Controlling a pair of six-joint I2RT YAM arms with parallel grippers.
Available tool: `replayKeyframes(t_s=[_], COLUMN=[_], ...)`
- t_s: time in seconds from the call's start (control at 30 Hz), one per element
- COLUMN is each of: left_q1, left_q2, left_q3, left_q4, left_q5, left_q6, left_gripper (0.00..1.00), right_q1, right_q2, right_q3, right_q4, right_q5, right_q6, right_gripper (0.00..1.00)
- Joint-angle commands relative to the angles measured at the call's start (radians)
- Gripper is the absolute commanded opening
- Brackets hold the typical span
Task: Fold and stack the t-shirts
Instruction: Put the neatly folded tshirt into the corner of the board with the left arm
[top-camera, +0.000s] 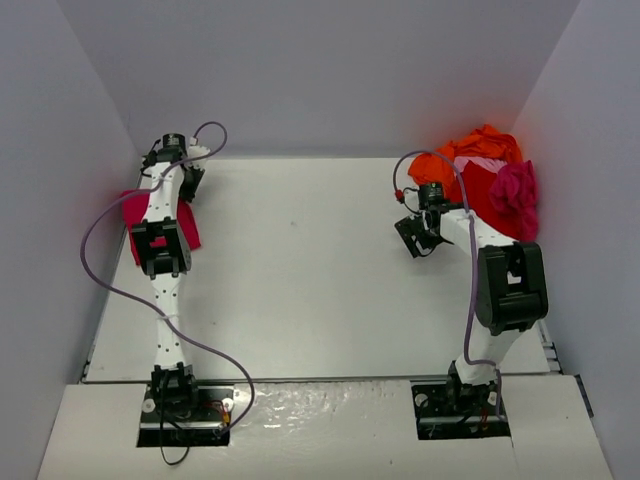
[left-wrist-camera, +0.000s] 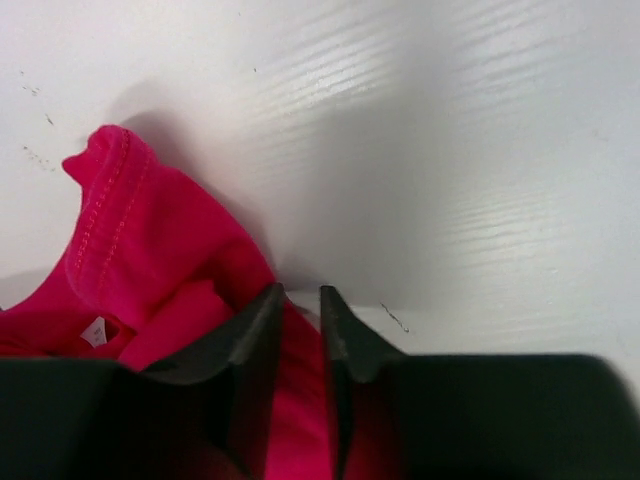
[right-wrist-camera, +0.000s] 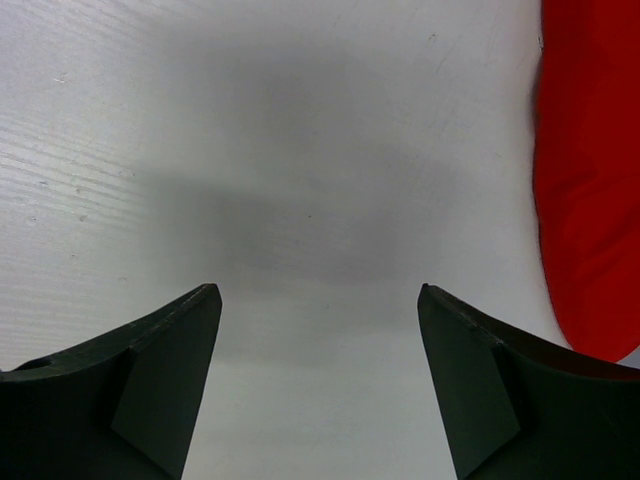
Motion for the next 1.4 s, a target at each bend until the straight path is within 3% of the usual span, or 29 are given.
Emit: replayKeyframes(t_s=[0.0,0.1,0.3,0.47,0.67,0.8,1.0,1.37], left_q1=[-0.031,-0.060,-0.112,-0.153,-0.092,-0.057,-0.016,0.044], left_q2=[-0.148,-0.260,-0.419,-0.635,-0.851,-0.979,-1.037,-0.931], left_q3=[-0.019,-0.131,-0.087,-0.336,-0.814,-1.063,-1.215,-1.264], left_q4=[0.066,0.158,0.073,0.001,-0.044,-0.011,-0.003,0.094], left_q5=[0.048,0.063,0.158,0.207,0.173,0.152,0.163,0.124], left_q6=[-0.043,-0.040,-0.082,-0.021,0.084,0.100,0.089,0.048], left_gripper=[0.32,0.51,0.52,0.50,0.00,0.00,0.00,0.00], right_q1=[0.020,0.022,0.024,0.022,0.025,0.025,0.026,0.027], right_q2=[-0.008,-0.021,-0.059,-0.088,-0.101,-0.100,-0.108,-0.126], right_q3=[0.004,0.004,-0.004,-0.011,-0.014,-0.018,-0.025,-0.035], right_q4=[0.017,0.019,0.022,0.022,0.023,0.025,0.026,0.026], right_q5=[0.037,0.037,0.040,0.034,0.022,0.017,0.006,-0.003], right_q6=[-0.004,0.002,0.009,0.010,0.000,-0.009,-0.013,-0.017], right_gripper=[0.77,0.77,0.77,0.77,0.77,0.77,0.77,0.77])
